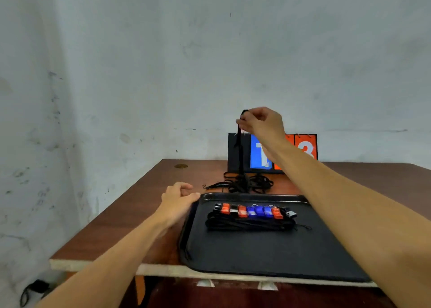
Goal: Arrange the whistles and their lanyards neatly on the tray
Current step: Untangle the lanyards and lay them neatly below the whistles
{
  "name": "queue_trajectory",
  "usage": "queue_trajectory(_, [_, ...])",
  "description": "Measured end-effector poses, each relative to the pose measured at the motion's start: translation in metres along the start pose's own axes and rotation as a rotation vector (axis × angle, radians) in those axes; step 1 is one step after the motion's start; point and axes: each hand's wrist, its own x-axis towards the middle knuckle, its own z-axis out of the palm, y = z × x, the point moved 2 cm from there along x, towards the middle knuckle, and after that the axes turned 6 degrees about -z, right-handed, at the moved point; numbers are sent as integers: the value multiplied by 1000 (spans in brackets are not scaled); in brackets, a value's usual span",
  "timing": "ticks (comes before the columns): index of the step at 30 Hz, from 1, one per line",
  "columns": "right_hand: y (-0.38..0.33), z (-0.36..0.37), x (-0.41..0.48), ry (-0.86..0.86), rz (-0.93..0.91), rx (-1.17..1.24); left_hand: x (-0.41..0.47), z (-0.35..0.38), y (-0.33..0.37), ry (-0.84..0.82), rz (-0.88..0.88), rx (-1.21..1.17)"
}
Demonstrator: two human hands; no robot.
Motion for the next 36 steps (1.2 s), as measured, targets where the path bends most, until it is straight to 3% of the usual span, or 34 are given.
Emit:
queue_trajectory(2, [-27, 4, 4, 11, -81, 136, 0, -4, 27, -3, 92, -5])
queue_trajectory(6, [-42, 4, 4, -20, -73, 172, -1, 4, 89, -31, 216, -27])
queue_trajectory(16, [-67, -36, 0, -46, -68, 439, -4, 39, 177, 124, 426, -190])
queue_trajectory(20, [-59, -59, -1, 50, -29, 320, -8, 38, 189, 133, 424, -259])
queue_trajectory(24, [-39, -75, -5, 132, 70, 6, -12, 28, 196, 115, 422, -279])
queue_trajectory(27, [-31, -69, -18, -18, 143, -192, -17, 21, 199, 137, 444, -229])
queue_trajectory(29, [-27, -59, -28, -125, 223, -199, -22, 16, 199, 149, 473, -141])
queue_trajectory(32, [-23, -47, -41, -231, 351, 25, -32, 8, 197, 151, 510, -16])
queue_trajectory(36, [-24, -39, -61, -349, 384, 208, -46, -4, 195, 164, 565, 193])
